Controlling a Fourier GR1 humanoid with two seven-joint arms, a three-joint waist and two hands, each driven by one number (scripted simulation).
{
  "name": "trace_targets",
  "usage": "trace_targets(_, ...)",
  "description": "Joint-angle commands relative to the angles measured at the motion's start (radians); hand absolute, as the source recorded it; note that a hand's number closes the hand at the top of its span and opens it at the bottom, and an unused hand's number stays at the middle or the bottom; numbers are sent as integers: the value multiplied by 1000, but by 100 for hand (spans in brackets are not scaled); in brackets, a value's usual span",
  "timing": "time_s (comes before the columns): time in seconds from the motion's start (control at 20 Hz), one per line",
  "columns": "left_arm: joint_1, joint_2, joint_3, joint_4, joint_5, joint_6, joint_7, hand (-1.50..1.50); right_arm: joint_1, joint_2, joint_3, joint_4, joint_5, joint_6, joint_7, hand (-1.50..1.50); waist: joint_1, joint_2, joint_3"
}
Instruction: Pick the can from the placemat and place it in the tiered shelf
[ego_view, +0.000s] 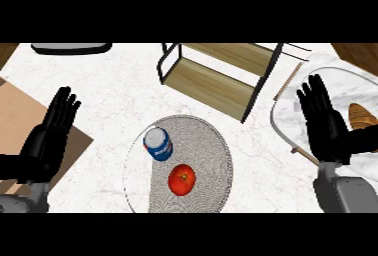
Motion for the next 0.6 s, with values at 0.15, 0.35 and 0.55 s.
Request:
trace_targets(0.15,-41,-22,-27,-8,-37,30,20,0,-218,58,309,-44,33,226,57,150,153,33,12)
trace_targets(0.35,-74,-28,-33,1,-33,60,111,0,-434,161,393,129,98,191,199,-150,148,40,13)
trace_targets(0.55,-61,-28,-31,-21,-55,96,129,0,-521,203,326,262,-153,420,113,-150,129,40,17)
